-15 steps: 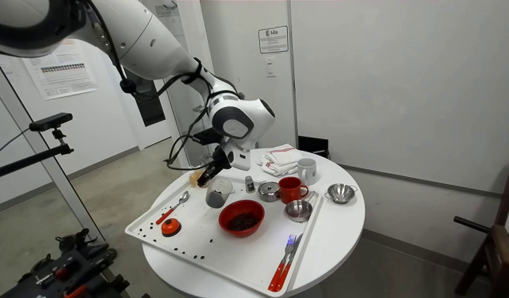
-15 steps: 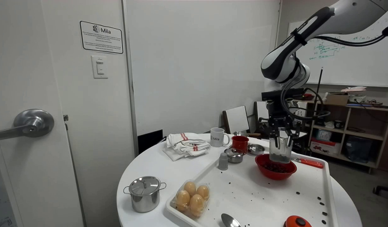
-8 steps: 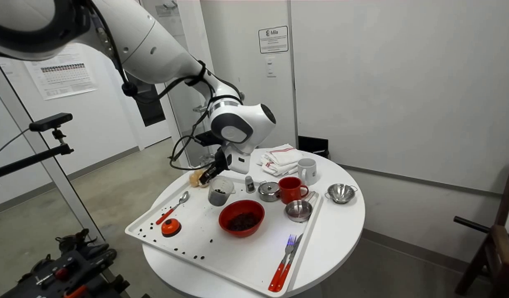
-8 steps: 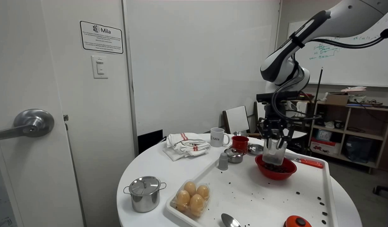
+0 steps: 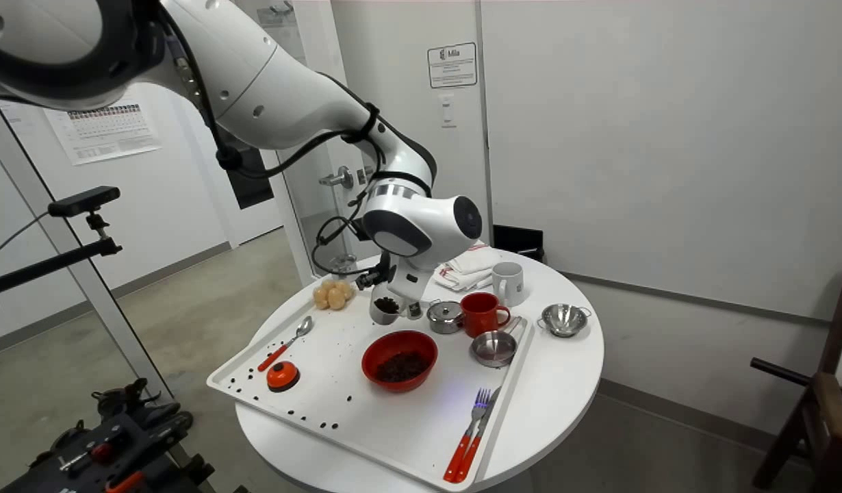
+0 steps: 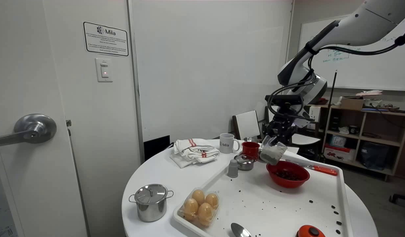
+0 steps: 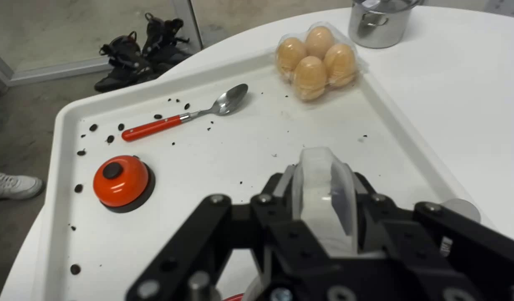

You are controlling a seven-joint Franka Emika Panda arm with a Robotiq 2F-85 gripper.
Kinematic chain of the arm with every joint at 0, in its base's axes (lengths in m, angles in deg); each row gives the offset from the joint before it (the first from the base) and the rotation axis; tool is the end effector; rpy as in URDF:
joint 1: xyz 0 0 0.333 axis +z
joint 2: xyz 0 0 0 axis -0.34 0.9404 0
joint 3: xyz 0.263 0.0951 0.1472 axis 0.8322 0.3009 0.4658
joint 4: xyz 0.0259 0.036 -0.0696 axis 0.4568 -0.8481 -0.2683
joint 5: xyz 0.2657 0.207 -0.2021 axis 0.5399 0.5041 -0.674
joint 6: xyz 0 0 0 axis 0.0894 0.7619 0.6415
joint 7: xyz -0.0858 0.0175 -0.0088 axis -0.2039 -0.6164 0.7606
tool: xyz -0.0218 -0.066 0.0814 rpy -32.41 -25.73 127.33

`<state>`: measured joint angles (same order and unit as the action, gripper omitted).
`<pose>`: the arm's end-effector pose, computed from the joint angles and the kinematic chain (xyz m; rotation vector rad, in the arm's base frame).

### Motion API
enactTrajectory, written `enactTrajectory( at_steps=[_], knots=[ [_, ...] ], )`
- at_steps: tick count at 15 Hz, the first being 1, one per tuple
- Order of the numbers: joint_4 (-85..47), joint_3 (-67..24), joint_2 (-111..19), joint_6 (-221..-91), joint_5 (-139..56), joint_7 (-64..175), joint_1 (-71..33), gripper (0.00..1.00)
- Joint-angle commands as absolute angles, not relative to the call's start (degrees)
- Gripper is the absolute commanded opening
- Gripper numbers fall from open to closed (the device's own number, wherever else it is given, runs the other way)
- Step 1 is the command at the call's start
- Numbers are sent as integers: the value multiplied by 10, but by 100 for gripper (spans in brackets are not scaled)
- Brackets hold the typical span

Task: Pour some contents from the clear jar into the orange bowl

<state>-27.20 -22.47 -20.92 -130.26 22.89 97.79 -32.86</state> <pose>0.6090 -0.1258 0.1487 -1.4425 1.8357 0.8592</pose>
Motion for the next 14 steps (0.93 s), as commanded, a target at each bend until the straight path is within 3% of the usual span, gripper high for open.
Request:
enactTrajectory(
  at_steps=[1, 14],
  knots=[
    [-289, -234, -222, -1245, 275, 945, -356, 12],
    [-235, -270, -157, -899, 251, 894, -387, 12]
  ],
)
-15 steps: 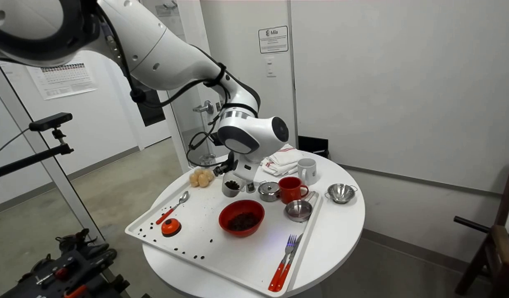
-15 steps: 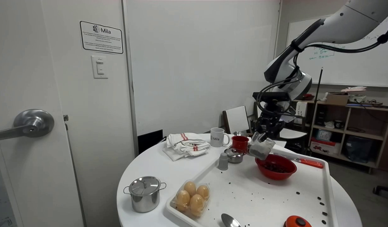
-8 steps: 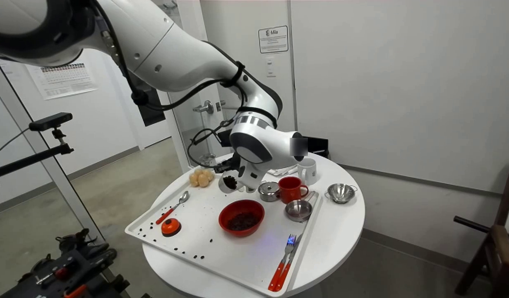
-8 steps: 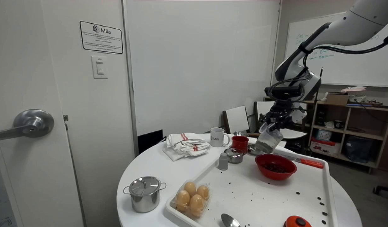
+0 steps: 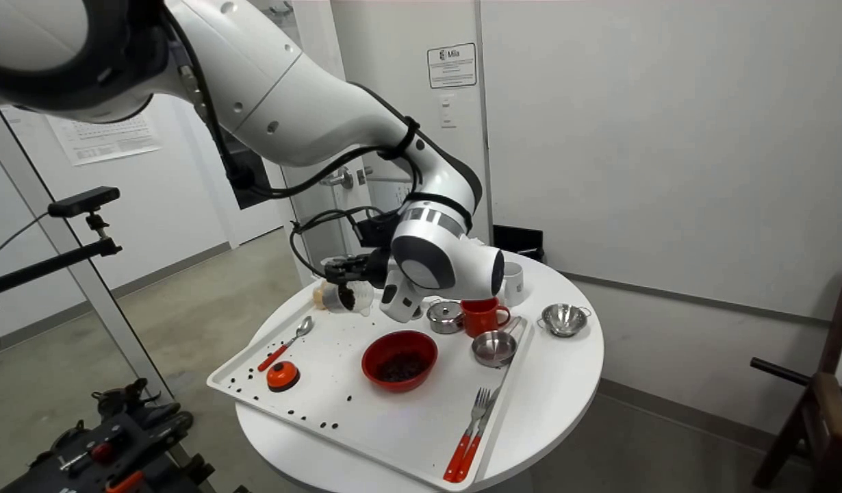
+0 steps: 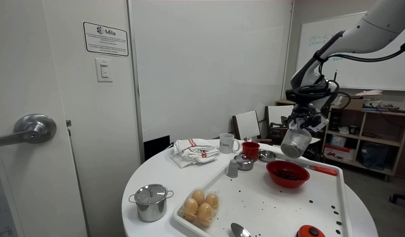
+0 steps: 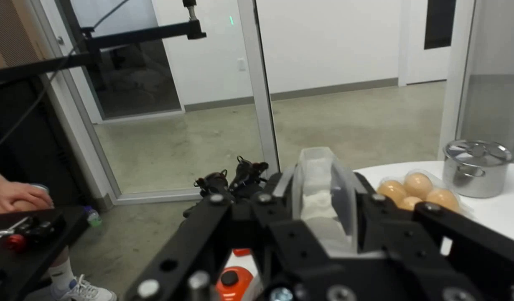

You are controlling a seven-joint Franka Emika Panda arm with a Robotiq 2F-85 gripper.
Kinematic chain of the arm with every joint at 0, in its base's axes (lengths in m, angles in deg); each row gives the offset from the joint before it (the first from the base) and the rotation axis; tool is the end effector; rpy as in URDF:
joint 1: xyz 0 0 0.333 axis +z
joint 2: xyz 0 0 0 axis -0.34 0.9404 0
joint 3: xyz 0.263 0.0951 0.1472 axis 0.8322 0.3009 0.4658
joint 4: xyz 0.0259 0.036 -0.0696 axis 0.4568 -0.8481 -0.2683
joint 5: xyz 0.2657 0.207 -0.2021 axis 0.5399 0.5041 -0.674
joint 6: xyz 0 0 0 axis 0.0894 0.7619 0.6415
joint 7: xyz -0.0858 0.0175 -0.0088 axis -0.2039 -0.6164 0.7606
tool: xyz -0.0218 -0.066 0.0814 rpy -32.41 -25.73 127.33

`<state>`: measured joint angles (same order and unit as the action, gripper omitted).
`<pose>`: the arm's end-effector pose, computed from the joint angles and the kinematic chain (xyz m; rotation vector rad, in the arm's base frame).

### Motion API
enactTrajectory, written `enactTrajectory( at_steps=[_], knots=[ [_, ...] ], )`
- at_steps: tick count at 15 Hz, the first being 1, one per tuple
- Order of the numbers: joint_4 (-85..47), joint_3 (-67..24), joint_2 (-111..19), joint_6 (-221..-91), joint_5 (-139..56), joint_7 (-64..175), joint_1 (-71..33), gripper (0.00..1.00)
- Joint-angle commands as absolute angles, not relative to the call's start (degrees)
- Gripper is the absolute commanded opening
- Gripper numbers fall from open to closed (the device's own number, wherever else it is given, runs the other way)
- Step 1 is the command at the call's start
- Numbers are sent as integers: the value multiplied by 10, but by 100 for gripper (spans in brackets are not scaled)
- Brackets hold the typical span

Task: Pour some contents from the clear jar into the orange bowl

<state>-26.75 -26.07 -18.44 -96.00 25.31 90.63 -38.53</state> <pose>0.5505 -0.1478 0.1563 -1.2790 1.4042 1.3262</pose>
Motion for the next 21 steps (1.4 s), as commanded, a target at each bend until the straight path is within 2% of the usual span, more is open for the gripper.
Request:
enactTrajectory(
  at_steps=[1, 4, 5, 7, 8, 14, 21],
  knots=[
    [-232, -273, -153, -886, 252, 890, -388, 12],
    [-220, -285, -146, -851, 249, 869, -389, 12],
    [-244, -293, -157, -874, 261, 883, -374, 26],
    [-238, -298, -154, -865, 260, 876, -376, 26],
    [-237, -298, -154, -864, 260, 875, -377, 12],
    [-144, -273, -73, -718, 299, 1030, -386, 12],
    [-84, -268, -19, -705, 421, 1145, -416, 12]
  ],
)
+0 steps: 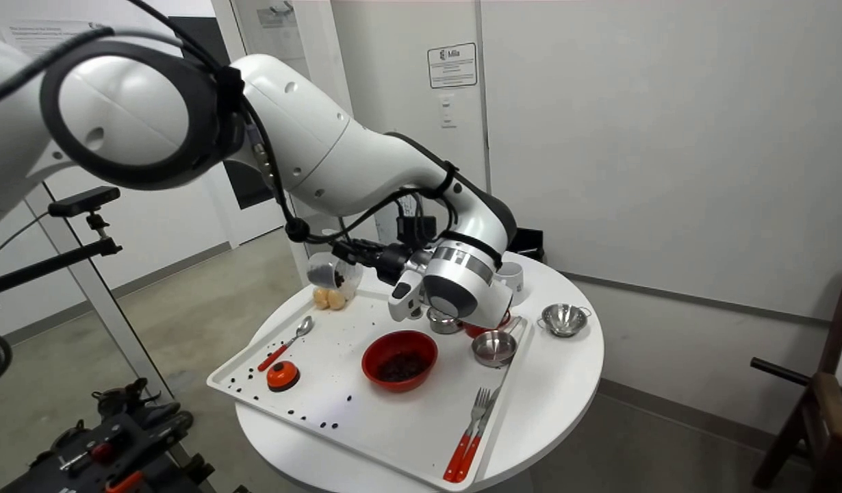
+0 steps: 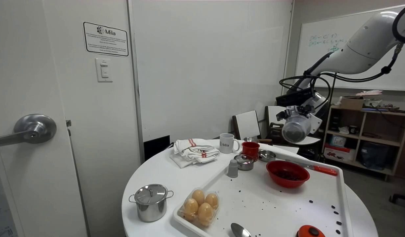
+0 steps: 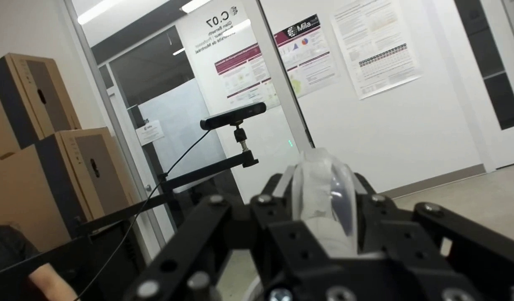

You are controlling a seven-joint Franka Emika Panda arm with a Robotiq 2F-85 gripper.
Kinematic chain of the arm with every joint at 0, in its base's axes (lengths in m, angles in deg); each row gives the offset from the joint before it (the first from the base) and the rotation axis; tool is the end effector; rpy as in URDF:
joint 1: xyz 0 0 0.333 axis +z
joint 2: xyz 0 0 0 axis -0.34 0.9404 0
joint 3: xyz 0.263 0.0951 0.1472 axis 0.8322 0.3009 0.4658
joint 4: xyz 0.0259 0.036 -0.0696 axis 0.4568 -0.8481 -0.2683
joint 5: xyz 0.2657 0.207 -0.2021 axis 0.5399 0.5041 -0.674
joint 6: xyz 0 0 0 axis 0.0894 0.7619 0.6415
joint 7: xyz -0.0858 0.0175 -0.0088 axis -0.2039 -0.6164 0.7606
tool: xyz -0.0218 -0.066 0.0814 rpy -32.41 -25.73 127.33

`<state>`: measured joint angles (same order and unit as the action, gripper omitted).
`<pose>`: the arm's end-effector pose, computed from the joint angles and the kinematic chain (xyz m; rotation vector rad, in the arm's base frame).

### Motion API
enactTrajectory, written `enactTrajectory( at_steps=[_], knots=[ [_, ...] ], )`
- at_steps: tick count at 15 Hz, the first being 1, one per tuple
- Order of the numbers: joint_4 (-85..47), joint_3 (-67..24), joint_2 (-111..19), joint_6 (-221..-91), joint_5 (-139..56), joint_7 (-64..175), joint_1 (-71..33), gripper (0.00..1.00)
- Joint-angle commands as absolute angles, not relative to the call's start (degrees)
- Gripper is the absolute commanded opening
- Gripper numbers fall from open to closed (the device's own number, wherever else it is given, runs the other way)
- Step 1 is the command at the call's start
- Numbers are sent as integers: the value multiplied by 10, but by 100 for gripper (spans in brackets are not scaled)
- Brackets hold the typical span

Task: Pour some contents from the clear jar into the orange bowl

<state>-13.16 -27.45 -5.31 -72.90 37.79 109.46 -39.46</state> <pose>0.5741 -0.1473 0.1422 -0.9167 1.2294 1.7670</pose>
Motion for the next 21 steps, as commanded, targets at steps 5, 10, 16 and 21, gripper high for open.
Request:
enactTrajectory(
  at_steps=[5, 10, 16, 21],
  knots=[
    [-59, -263, 3, -684, 464, 1196, -445, 12],
    [-55, -260, 10, -673, 476, 1226, -454, 12],
    [-55, -249, 17, -637, 480, 1270, -456, 12],
    [-56, -248, 21, -624, 493, 1294, -454, 12]
  ],
)
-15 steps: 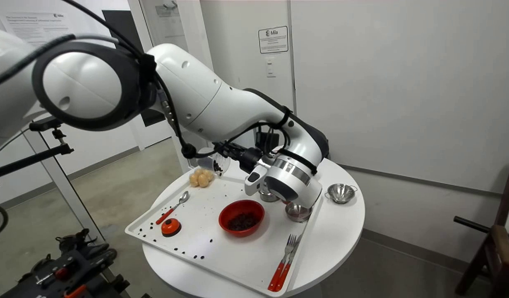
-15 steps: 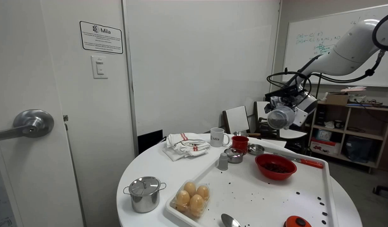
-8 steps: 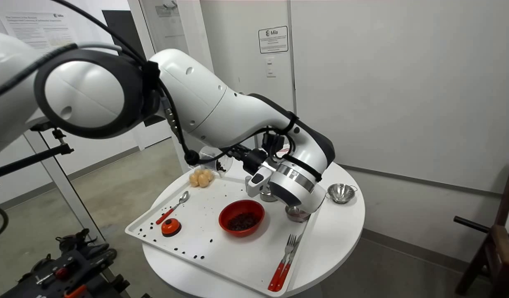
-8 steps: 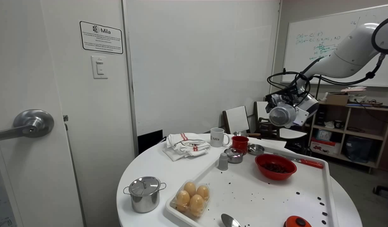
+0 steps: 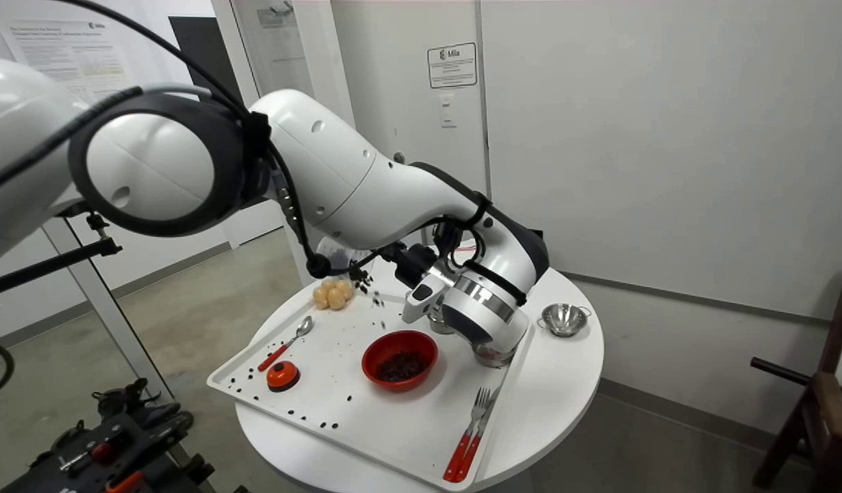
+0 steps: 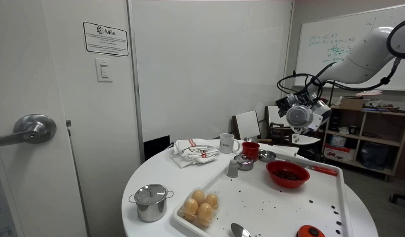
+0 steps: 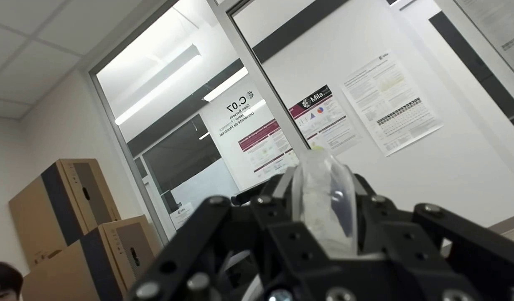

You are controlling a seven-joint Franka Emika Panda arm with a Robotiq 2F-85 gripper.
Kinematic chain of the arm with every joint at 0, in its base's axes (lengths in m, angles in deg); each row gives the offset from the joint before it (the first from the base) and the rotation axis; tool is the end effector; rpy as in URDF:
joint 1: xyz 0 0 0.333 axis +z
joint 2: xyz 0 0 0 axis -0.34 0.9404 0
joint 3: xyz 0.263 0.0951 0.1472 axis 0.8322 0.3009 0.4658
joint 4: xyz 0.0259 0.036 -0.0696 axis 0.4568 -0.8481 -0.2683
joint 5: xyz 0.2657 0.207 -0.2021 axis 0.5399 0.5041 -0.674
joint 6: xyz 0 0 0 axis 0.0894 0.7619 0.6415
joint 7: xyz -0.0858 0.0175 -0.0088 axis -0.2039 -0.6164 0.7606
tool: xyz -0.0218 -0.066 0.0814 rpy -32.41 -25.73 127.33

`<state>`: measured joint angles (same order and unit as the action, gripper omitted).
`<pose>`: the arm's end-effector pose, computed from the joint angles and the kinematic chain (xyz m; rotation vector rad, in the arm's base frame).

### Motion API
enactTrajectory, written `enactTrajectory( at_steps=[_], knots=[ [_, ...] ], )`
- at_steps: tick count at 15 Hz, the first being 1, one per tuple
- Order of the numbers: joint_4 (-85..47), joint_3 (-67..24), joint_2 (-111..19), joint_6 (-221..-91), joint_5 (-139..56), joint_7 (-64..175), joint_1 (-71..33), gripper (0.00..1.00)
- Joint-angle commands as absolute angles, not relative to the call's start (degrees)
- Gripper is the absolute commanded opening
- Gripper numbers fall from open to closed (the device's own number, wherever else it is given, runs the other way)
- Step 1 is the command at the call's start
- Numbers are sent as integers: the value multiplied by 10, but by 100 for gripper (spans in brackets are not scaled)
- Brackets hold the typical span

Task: Pour some contents from the clear jar into the orange bowl

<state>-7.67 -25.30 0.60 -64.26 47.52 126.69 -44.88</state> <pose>0.5782 -0.1832 0.1390 -0.6440 1.1387 1.9752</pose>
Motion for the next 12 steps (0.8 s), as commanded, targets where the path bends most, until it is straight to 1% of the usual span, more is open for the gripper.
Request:
enactTrajectory(
  at_steps=[1, 12],
  knots=[
    [-59, -252, 18, -633, 493, 1290, -450, 12],
    [-72, -294, -10, -732, 407, 1253, -386, 12]
  ],
)
